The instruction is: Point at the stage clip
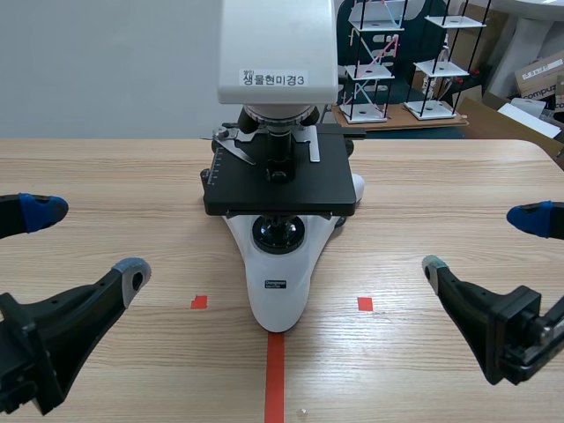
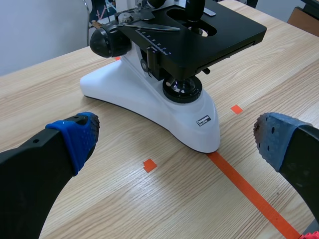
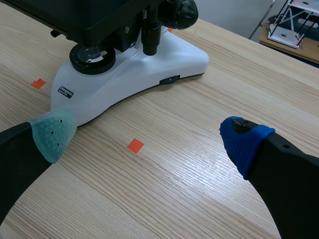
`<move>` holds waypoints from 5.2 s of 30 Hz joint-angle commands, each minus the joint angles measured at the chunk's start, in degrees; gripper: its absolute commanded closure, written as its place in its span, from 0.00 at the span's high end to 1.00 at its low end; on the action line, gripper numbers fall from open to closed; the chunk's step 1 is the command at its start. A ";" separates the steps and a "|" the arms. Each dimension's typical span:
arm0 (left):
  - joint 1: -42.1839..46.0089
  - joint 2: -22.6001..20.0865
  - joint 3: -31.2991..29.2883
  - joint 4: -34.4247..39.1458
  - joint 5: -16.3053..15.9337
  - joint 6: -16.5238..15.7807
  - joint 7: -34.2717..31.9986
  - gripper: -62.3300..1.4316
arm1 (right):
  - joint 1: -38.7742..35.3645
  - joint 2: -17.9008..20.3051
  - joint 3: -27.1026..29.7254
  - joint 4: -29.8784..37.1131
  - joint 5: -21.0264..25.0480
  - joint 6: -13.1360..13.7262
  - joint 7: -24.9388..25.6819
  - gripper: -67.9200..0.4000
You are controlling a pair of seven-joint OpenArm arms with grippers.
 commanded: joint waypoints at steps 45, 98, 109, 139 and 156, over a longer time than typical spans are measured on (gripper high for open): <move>-21.55 -8.63 12.15 -11.61 -2.21 -0.76 1.03 0.09 | -0.11 0.61 0.35 0.44 0.61 -0.20 0.70 0.94; -56.54 -6.36 33.29 -35.26 -8.13 -1.95 -1.07 0.09 | -0.11 0.61 0.35 0.44 0.63 -0.20 0.90 0.94; -56.54 -6.36 33.29 -35.26 -8.13 -2.51 -1.29 0.09 | -0.11 0.61 0.35 0.44 0.63 -0.20 0.90 0.94; -56.54 -6.36 33.29 -35.26 -8.13 -2.51 -1.51 0.09 | -0.11 0.61 0.35 0.44 0.63 -0.20 0.90 0.94; -56.54 -6.38 33.29 -35.26 -8.11 -2.51 -1.97 0.09 | -0.11 0.61 0.35 0.44 0.63 -0.20 0.90 0.94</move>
